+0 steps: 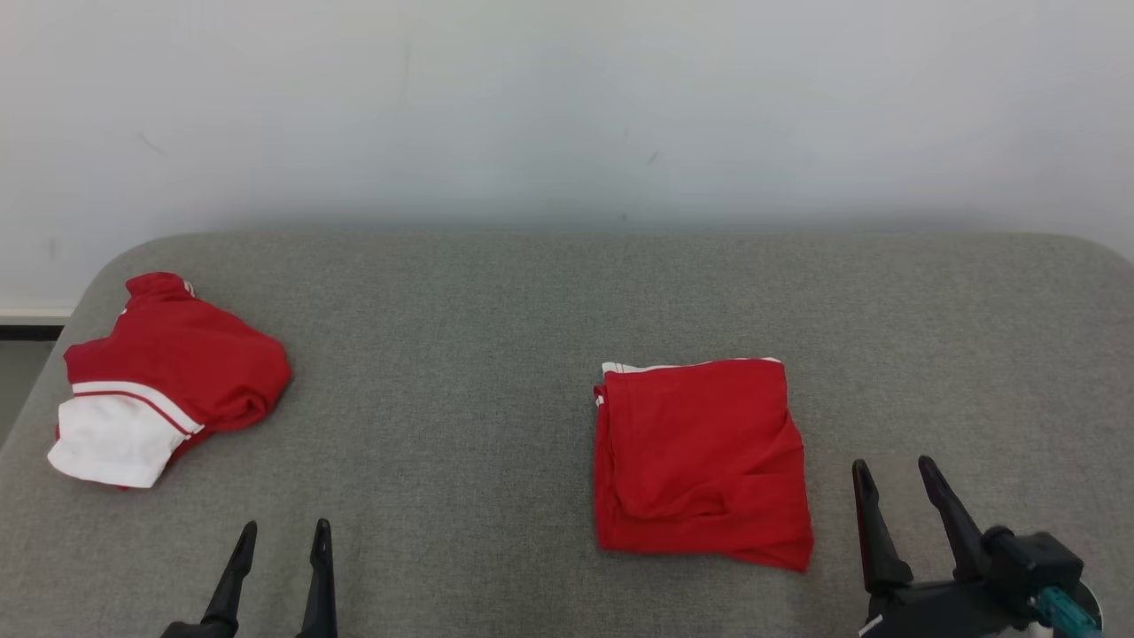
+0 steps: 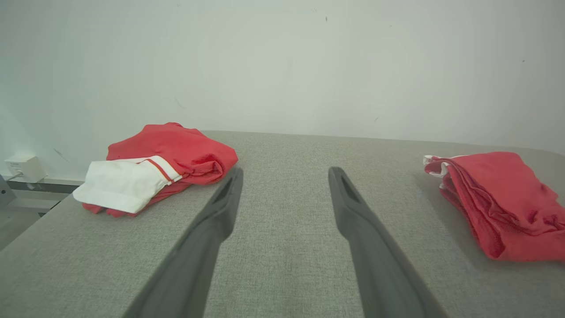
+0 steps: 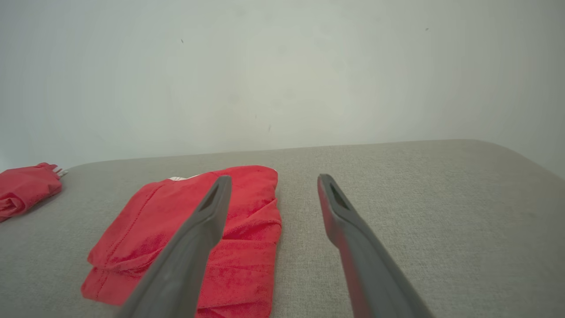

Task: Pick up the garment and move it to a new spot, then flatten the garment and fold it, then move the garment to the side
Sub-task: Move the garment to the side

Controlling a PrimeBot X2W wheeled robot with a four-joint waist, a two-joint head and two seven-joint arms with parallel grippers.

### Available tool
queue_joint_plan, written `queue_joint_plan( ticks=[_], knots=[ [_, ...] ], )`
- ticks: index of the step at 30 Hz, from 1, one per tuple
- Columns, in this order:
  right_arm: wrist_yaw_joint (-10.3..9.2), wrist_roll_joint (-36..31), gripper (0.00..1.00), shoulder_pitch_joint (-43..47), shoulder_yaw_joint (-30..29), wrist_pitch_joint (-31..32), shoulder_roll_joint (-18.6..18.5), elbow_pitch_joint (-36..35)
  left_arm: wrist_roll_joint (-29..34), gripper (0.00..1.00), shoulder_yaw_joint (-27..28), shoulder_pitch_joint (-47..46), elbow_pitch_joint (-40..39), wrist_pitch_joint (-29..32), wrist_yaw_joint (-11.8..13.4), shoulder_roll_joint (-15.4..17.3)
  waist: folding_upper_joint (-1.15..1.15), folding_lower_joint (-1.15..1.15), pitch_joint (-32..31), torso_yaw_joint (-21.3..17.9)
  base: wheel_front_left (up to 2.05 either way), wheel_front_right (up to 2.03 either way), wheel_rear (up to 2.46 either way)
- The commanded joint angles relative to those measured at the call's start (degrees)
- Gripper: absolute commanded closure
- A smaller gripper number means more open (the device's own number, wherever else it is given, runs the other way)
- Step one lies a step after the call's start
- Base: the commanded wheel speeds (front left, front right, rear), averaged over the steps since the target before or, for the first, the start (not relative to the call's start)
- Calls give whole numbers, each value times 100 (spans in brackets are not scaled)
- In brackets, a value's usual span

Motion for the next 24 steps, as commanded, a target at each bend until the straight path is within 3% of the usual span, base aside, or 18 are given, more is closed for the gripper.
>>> queue_joint_plan(
  ticks=[1, 12, 24],
  knots=[
    [-14, 21, 0, -157, -14, 48, -23, 73, 3, 0, -22, -65, -1, -18, -5, -15, 0, 0, 51, 66, 0, 0, 0],
    [-14, -74, 0, -1480, 45, 594, -206, 1238, -21, 0, -163, -288, -24, -18, -27, -22, 0, 0, 503, 460, 0, 0, 0],
    [-14, 116, 0, -2171, 45, 798, -201, 2793, -60, 0, -198, -574, -51, -18, -55, -23, 0, 0, 907, 728, 0, 0, 0]
  ],
)
